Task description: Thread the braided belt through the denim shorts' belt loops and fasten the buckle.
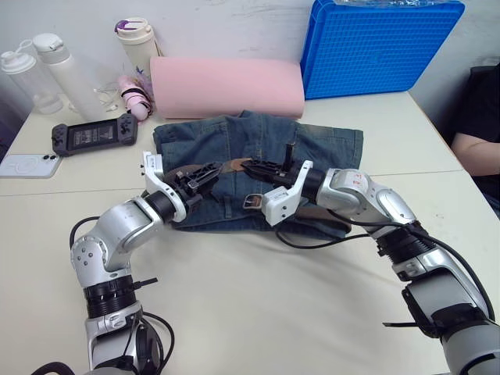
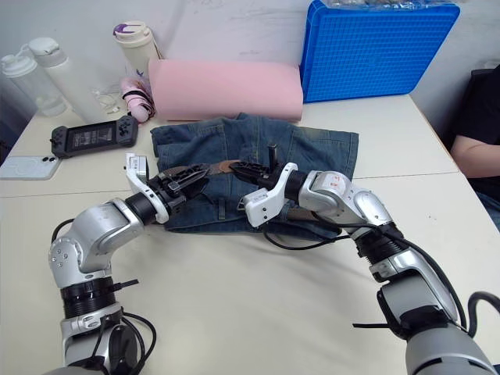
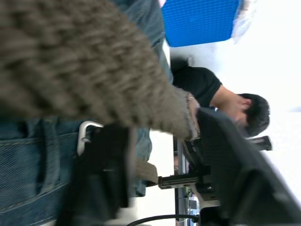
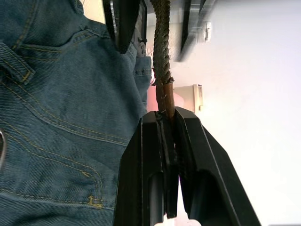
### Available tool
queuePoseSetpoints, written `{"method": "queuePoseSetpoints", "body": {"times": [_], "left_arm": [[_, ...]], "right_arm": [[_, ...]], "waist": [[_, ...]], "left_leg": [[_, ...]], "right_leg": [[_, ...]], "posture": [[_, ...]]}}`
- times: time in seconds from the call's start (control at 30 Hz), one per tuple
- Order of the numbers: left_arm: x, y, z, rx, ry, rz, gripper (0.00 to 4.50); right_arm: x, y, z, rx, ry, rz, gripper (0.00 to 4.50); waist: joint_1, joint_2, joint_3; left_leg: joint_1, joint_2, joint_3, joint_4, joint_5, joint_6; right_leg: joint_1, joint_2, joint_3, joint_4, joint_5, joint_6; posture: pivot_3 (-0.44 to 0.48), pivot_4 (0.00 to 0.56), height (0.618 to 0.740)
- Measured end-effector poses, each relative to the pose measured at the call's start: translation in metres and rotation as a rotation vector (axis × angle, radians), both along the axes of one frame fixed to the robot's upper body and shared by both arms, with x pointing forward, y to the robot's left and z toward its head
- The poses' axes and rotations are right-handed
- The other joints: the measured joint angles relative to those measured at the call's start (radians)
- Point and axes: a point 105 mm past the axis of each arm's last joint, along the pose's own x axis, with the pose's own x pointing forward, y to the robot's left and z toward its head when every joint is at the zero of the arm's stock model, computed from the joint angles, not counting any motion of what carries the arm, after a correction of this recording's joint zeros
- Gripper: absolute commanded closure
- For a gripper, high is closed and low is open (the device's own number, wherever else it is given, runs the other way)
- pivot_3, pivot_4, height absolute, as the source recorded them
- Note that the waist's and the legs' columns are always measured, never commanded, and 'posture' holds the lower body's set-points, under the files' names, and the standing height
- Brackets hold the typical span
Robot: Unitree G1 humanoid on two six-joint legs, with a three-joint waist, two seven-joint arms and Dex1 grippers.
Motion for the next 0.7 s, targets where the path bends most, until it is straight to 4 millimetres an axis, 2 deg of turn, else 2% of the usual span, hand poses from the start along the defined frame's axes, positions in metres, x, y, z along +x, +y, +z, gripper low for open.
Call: {"method": "queuePoseSetpoints", "body": {"times": [0.03, 0.07, 0.17, 0.27, 0.4, 0.47, 0.53, 0.63, 0.7], "left_arm": [[0.000, 0.000, 0.000, -0.001, -0.001, -0.003, 4.23], [0.000, 0.001, 0.001, -0.003, -0.002, -0.003, 4.40], [0.002, 0.004, -0.001, 0.006, 0.013, -0.006, 4.50], [0.003, 0.019, -0.006, 0.042, 0.029, 0.013, 4.50], [-0.005, 0.047, -0.022, 0.140, 0.068, 0.027, 4.50], [-0.010, 0.063, -0.031, 0.174, 0.102, 0.055, 4.50], [-0.017, 0.070, -0.042, 0.210, 0.141, 0.061, 4.50], [-0.025, 0.067, -0.062, 0.229, 0.206, 0.050, 4.50], [-0.026, 0.065, -0.068, 0.224, 0.227, 0.052, 4.50]], "right_arm": [[0.000, 0.000, -0.001, 0.000, 0.011, -0.001, 4.50], [-0.001, -0.001, -0.003, 0.002, 0.022, -0.001, 4.50], [-0.005, -0.001, -0.005, 0.041, 0.086, 0.015, 3.31], [-0.013, 0.001, -0.002, 0.056, 0.122, 0.051, 1.67], [-0.018, -0.008, -0.006, 0.033, 0.220, 0.056, 0.04], [-0.017, -0.019, -0.015, 0.008, 0.317, 0.028, 0.04], [-0.017, -0.027, -0.019, -0.011, 0.406, 0.008, 0.04], [-0.017, -0.031, -0.010, 0.002, 0.423, 0.000, 0.04], [-0.015, -0.034, -0.007, 0.009, 0.436, -0.018, 0.04]], "waist": [[0.000, 0.000, 0.000], [0.000, 0.000, 0.000], [-0.001, 0.000, 0.000], [-0.001, 0.000, 0.000], [-0.003, 0.000, 0.000], [-0.002, 0.000, 0.000], [0.002, 0.000, 0.000], [0.004, 0.000, 0.000], [0.006, 0.000, 0.000]], "left_leg": [[0.000, 0.000, 0.000, 0.000, 0.000, 0.000], [0.000, 0.000, 0.000, 0.000, 0.000, 0.000], [0.000, 0.001, 0.000, 0.000, 0.000, 0.000], [0.000, 0.001, -0.001, -0.001, 0.000, 0.000], [0.003, 0.000, -0.004, -0.006, 0.000, 0.000], [0.003, 0.000, -0.004, -0.006, 0.000, 0.000], [0.003, 0.000, -0.005, -0.006, 0.000, 0.000], [0.003, 0.000, -0.005, -0.006, 0.000, 0.000], [0.003, 0.000, -0.005, -0.006, 0.000, 0.000]], "right_leg": [[0.000, 0.000, 0.000, 0.000, 0.000, 0.000], [0.000, 0.000, 0.000, 0.000, 0.000, 0.000], [0.000, 0.000, 0.000, -0.002, 0.000, 0.000], [0.000, 0.001, 0.001, -0.005, 0.000, 0.000], [0.000, 0.001, 0.004, -0.006, 0.000, 0.000], [0.000, 0.001, 0.004, -0.007, 0.000, 0.000], [0.001, 0.000, 0.005, -0.014, 0.000, 0.000], [0.002, 0.000, 0.005, -0.014, 0.000, 0.000], [0.002, 0.000, 0.005, -0.014, 0.000, 0.000]], "posture": [[0.000, 0.150, 0.740], [0.000, 0.150, 0.740], [0.000, 0.150, 0.740], [0.000, 0.150, 0.740], [0.000, 0.150, 0.740], [0.000, 0.150, 0.740], [0.000, 0.150, 0.740], [0.000, 0.150, 0.740], [0.000, 0.150, 0.740]]}}
